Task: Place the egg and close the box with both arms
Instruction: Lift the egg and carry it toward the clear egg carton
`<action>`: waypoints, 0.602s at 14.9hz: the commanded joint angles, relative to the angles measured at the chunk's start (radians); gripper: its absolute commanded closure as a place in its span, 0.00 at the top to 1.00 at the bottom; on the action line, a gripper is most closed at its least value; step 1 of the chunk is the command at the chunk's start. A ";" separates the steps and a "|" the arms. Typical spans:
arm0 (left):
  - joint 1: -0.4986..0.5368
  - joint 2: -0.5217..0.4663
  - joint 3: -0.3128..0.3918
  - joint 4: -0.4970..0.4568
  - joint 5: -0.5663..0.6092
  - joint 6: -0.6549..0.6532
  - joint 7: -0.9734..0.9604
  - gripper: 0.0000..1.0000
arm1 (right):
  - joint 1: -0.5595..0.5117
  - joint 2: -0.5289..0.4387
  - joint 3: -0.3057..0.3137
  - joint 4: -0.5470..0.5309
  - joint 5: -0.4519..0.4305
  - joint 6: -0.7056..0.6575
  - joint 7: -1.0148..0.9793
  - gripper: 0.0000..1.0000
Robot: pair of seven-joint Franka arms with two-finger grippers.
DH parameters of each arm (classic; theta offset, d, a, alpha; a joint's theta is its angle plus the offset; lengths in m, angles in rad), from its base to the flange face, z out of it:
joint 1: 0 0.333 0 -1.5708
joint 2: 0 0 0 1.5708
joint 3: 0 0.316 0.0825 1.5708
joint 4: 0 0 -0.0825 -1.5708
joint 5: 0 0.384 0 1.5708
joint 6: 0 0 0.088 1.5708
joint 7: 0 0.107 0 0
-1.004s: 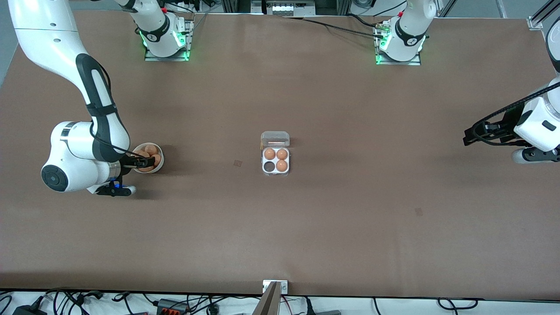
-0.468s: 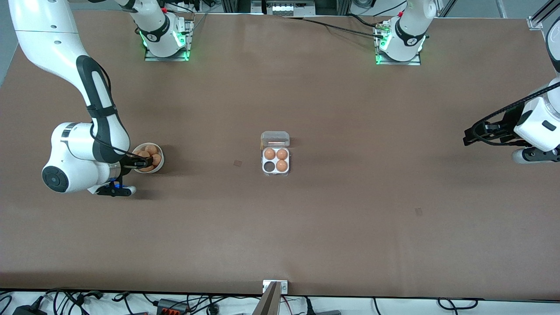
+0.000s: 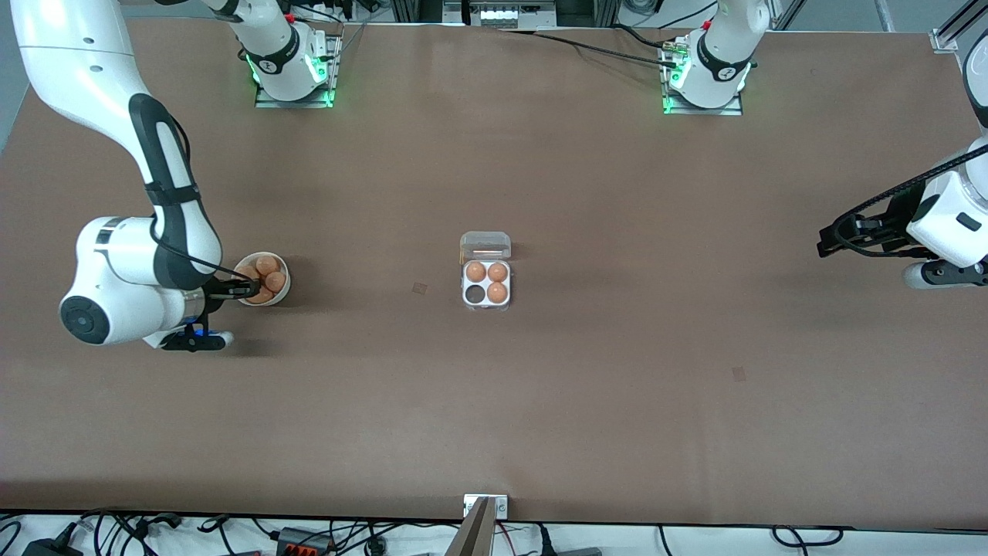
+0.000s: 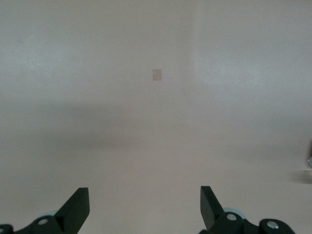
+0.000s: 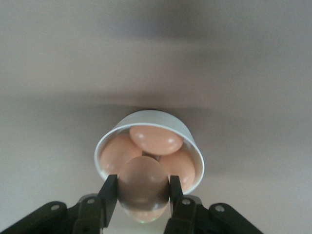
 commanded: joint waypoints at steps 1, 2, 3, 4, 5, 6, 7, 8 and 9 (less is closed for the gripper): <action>0.005 -0.013 -0.002 0.003 -0.004 -0.004 0.026 1.00 | 0.012 -0.012 0.015 0.142 -0.006 -0.140 -0.037 0.05; 0.005 -0.013 -0.002 0.003 -0.004 -0.004 0.026 1.00 | 0.018 -0.017 0.039 0.151 -0.005 -0.142 -0.048 0.05; 0.005 -0.011 -0.002 0.003 -0.004 -0.004 0.026 1.00 | 0.020 -0.026 0.067 0.151 -0.001 -0.136 -0.046 0.05; 0.005 -0.013 -0.002 0.003 -0.004 -0.004 0.026 1.00 | 0.021 -0.031 0.099 0.151 0.001 -0.110 -0.046 0.05; 0.005 -0.011 -0.002 0.003 -0.004 -0.004 0.026 1.00 | 0.023 -0.038 0.138 0.150 0.005 -0.068 -0.045 0.05; 0.005 -0.013 -0.002 0.003 -0.004 -0.004 0.026 1.00 | 0.021 -0.042 0.174 0.147 0.028 -0.028 -0.046 0.05; 0.005 -0.013 -0.002 0.004 -0.004 -0.004 0.026 1.00 | 0.024 -0.040 0.199 0.147 0.057 0.004 -0.036 0.05; 0.005 -0.011 -0.002 0.003 -0.004 -0.004 0.026 1.00 | 0.032 -0.038 0.225 0.142 0.080 0.044 -0.035 0.05; 0.005 -0.013 -0.002 0.003 -0.004 -0.004 0.026 1.00 | 0.049 -0.035 0.242 0.136 0.085 0.077 -0.035 0.05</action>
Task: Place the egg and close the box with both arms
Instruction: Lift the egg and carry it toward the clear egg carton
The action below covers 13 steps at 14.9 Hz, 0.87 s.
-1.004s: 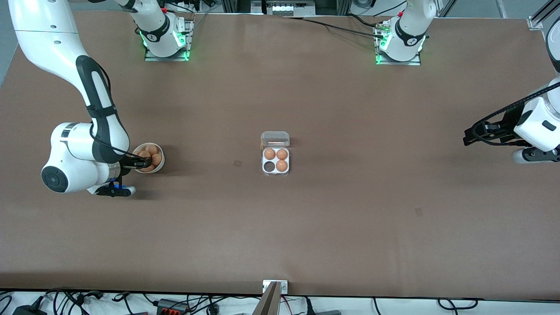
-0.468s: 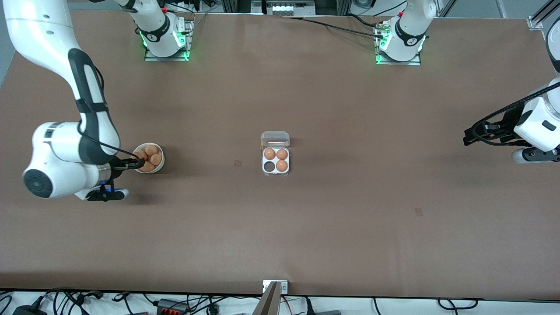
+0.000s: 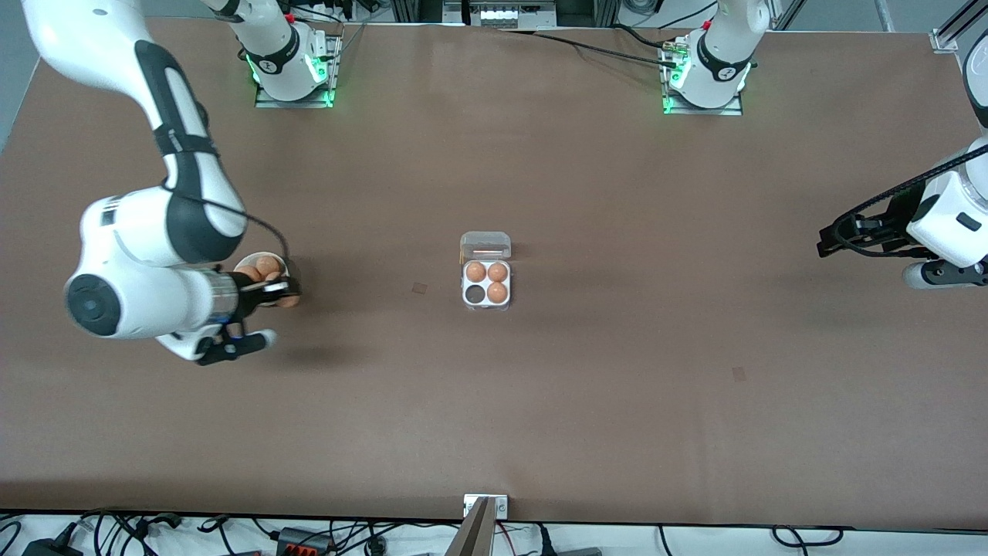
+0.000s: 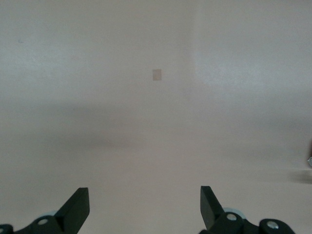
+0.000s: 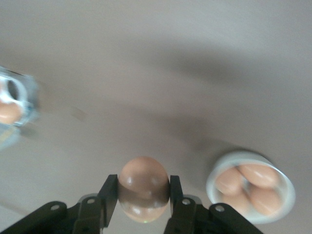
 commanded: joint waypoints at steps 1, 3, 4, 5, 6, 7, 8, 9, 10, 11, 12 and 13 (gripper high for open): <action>0.005 -0.011 -0.002 0.003 -0.004 -0.004 0.026 1.00 | 0.042 0.004 0.039 -0.016 0.030 0.098 -0.007 0.05; 0.005 -0.013 -0.002 0.003 -0.004 -0.004 0.026 1.00 | 0.098 0.008 0.039 -0.042 0.032 0.186 -0.002 0.05; 0.005 -0.011 -0.002 0.003 -0.004 -0.004 0.026 1.00 | 0.125 0.013 0.039 -0.054 0.035 0.230 -0.001 0.05; 0.005 -0.011 -0.002 0.003 -0.004 -0.004 0.026 1.00 | 0.151 0.019 0.039 -0.062 0.047 0.266 0.003 0.05; 0.005 -0.011 -0.002 0.003 -0.004 -0.004 0.026 1.00 | 0.169 0.030 0.039 -0.064 0.061 0.289 0.003 0.05; 0.005 -0.013 -0.002 0.004 -0.004 -0.004 0.026 1.00 | 0.185 0.037 0.039 -0.064 0.073 0.306 0.004 0.05; 0.005 -0.013 -0.002 0.003 -0.004 -0.004 0.026 1.00 | 0.207 0.042 0.039 -0.064 0.075 0.329 0.004 0.05; 0.005 -0.011 -0.002 0.003 -0.004 -0.004 0.026 1.00 | 0.224 0.057 0.039 -0.064 0.075 0.353 0.016 0.05; 0.005 -0.011 -0.002 0.003 -0.004 -0.004 0.026 1.00 | 0.247 0.063 0.039 -0.065 0.075 0.385 0.048 0.05; 0.005 -0.011 -0.002 0.003 -0.004 -0.004 0.026 1.00 | 0.273 0.076 0.039 -0.065 0.073 0.413 0.082 0.05; 0.005 -0.013 -0.002 0.003 -0.004 -0.004 0.026 1.00 | 0.299 0.091 0.036 -0.065 0.070 0.444 0.117 0.05; 0.005 -0.013 -0.002 0.003 -0.004 -0.004 0.026 1.00 | 0.309 0.099 0.036 -0.065 0.070 0.467 0.136 0.05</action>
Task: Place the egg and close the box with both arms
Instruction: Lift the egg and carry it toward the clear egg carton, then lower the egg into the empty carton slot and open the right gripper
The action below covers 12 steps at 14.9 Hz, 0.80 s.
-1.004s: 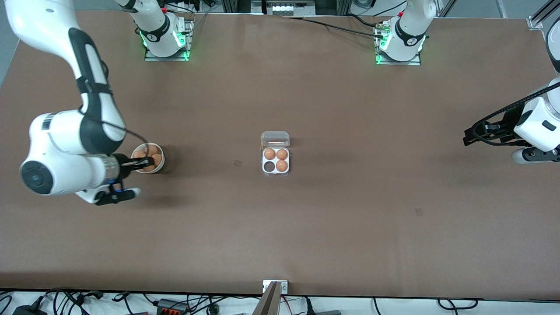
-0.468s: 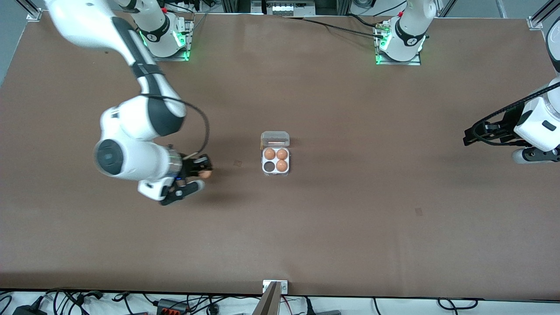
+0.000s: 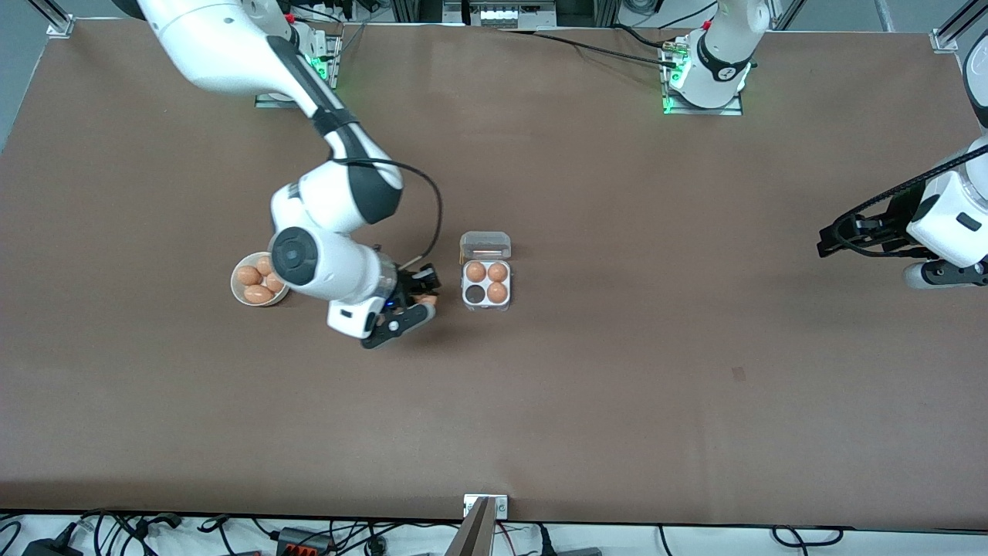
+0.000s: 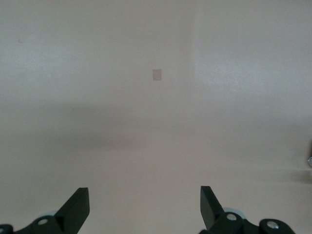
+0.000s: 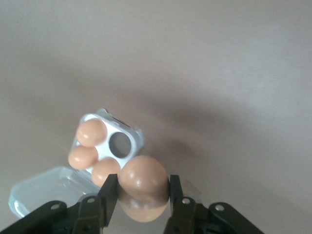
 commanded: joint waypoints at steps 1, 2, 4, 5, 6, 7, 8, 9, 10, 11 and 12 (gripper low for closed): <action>0.005 -0.013 -0.002 0.004 -0.004 -0.004 0.026 1.00 | 0.036 0.027 -0.006 -0.005 0.013 0.076 0.065 0.05; 0.005 -0.013 -0.002 0.003 -0.004 -0.004 0.026 1.00 | 0.043 0.033 -0.006 -0.007 0.011 0.093 0.083 0.05; 0.005 -0.012 -0.002 0.003 -0.004 -0.004 0.026 1.00 | 0.074 0.048 -0.006 -0.011 0.006 0.146 0.128 0.05; 0.005 -0.011 -0.002 0.003 -0.004 -0.004 0.026 1.00 | 0.080 0.059 -0.007 -0.014 0.003 0.165 0.134 0.05; 0.005 -0.011 -0.002 0.004 -0.004 -0.004 0.026 1.00 | 0.082 0.067 -0.007 -0.017 0.003 0.186 0.136 0.05; 0.005 -0.011 -0.002 0.004 -0.004 -0.004 0.026 1.00 | 0.089 0.077 -0.007 -0.017 0.003 0.212 0.145 0.05; 0.005 -0.012 -0.002 0.003 -0.004 -0.004 0.026 1.00 | 0.100 0.084 -0.007 -0.020 0.003 0.226 0.155 0.05; 0.005 -0.011 -0.002 0.004 -0.004 -0.004 0.026 1.00 | 0.108 0.088 -0.007 -0.029 0.003 0.245 0.157 0.05; 0.005 -0.011 -0.002 0.004 -0.004 -0.004 0.026 1.00 | 0.109 0.090 -0.007 -0.048 0.003 0.272 0.157 0.05; 0.005 -0.011 -0.002 0.004 -0.004 -0.004 0.026 1.00 | 0.109 0.090 -0.007 -0.069 0.003 0.303 0.157 0.05; 0.005 -0.011 -0.002 0.004 -0.004 -0.004 0.026 1.00 | 0.114 0.090 -0.007 -0.092 0.003 0.332 0.162 0.05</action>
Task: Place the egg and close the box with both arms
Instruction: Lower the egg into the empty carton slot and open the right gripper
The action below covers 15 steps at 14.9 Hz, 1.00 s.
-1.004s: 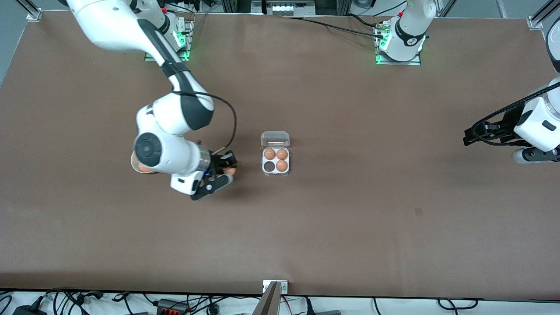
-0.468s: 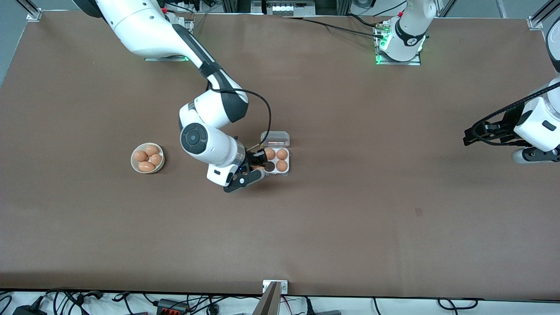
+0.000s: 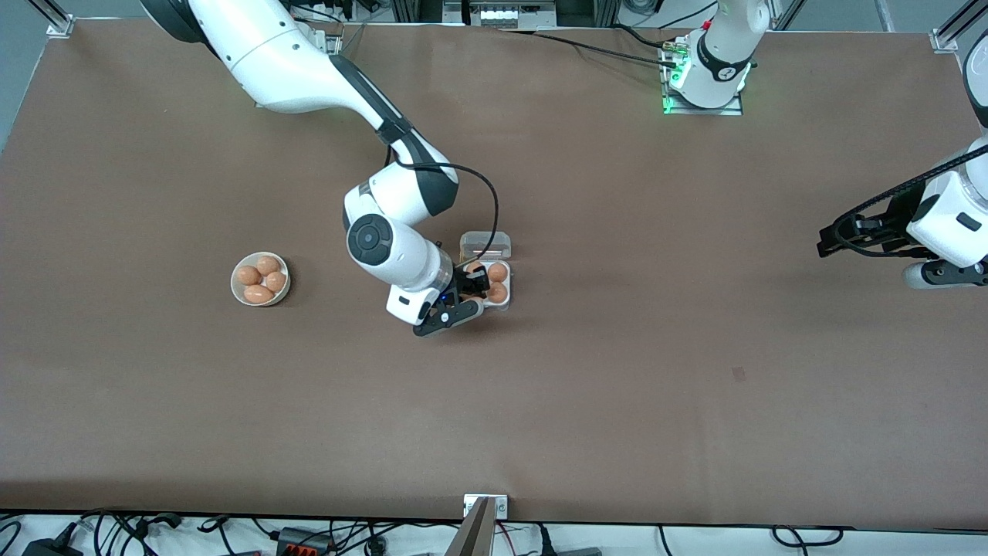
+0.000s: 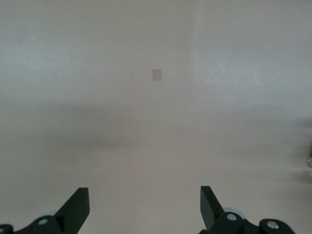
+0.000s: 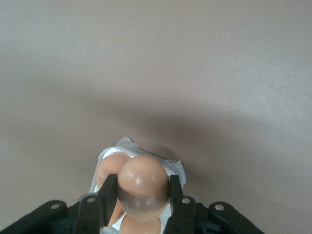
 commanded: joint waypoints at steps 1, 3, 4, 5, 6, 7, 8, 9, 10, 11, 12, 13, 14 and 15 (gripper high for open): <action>0.005 -0.011 -0.002 0.004 -0.004 -0.004 0.026 1.00 | 0.018 -0.007 -0.007 -0.064 0.003 0.086 0.018 0.05; 0.005 -0.012 -0.002 0.004 -0.004 -0.004 0.026 1.00 | 0.019 -0.007 -0.007 -0.070 0.005 0.091 0.020 0.05; 0.005 -0.013 -0.002 0.003 -0.004 -0.004 0.026 1.00 | 0.021 -0.007 -0.007 -0.075 0.005 0.091 0.020 0.05; 0.005 -0.011 -0.002 0.004 -0.004 -0.004 0.026 1.00 | 0.021 -0.007 -0.007 -0.075 0.005 0.091 0.020 0.05; 0.005 -0.011 -0.002 0.004 -0.004 -0.004 0.026 1.00 | 0.021 -0.007 -0.007 -0.075 0.005 0.093 0.020 0.05; 0.005 -0.011 -0.002 0.004 -0.004 -0.004 0.026 1.00 | 0.021 -0.007 -0.007 -0.075 0.004 0.091 0.020 0.05; 0.005 -0.011 -0.002 0.003 -0.004 -0.004 0.026 1.00 | 0.021 -0.007 -0.007 -0.078 0.003 0.091 0.018 0.05; 0.005 -0.011 -0.002 0.004 -0.004 -0.004 0.026 1.00 | 0.019 -0.007 -0.007 -0.082 0.003 0.091 0.018 0.06; 0.005 -0.011 -0.002 0.004 -0.004 -0.004 0.026 1.00 | 0.018 -0.007 -0.007 -0.082 0.003 0.091 0.016 0.07; 0.005 -0.011 -0.002 0.003 -0.004 -0.004 0.026 1.00 | 0.018 -0.009 -0.008 -0.082 0.003 0.091 0.018 0.38; 0.005 -0.011 -0.002 0.004 -0.004 -0.004 0.026 1.00 | 0.018 -0.010 -0.010 -0.081 0.007 0.091 0.029 0.99; 0.005 -0.011 -0.002 0.004 -0.004 -0.004 0.026 1.00 | 0.013 -0.012 -0.010 -0.073 0.004 0.085 0.058 1.00; 0.005 -0.011 -0.002 0.004 -0.004 -0.004 0.026 1.00 | 0.018 -0.016 -0.010 -0.073 0.003 0.082 0.087 1.00; 0.005 -0.011 -0.002 0.004 -0.004 -0.004 0.026 1.00 | 0.015 -0.022 -0.010 -0.073 0.000 0.070 0.102 1.00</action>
